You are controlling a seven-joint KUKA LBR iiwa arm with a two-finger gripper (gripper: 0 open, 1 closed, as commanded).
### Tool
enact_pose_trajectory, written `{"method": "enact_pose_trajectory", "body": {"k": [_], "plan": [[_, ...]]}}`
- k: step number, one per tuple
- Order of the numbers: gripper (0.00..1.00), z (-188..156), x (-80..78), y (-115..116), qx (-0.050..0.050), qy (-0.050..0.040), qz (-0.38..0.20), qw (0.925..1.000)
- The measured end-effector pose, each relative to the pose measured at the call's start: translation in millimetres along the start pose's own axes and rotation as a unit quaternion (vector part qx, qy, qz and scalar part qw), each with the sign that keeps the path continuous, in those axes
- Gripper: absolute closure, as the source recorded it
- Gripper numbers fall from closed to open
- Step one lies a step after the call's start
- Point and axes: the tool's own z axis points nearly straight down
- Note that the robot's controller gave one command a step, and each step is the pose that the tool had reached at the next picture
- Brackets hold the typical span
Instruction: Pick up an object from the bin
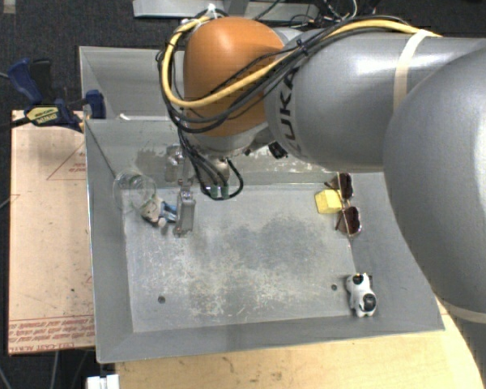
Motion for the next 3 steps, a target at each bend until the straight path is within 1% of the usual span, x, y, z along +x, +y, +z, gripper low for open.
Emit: {"method": "enact_pose_trajectory", "body": {"k": [1,2,3], "plan": [[0.00,-5.4,-1.6,-1.3,-0.001,-0.0039,0.002,1.0000],[0.00,48.2,-5.7,-6.4,-0.001,-0.0054,0.052,0.9986],[0.00,97.9,-5.6,-7.4,0.000,-0.0026,0.065,0.9979]]}}
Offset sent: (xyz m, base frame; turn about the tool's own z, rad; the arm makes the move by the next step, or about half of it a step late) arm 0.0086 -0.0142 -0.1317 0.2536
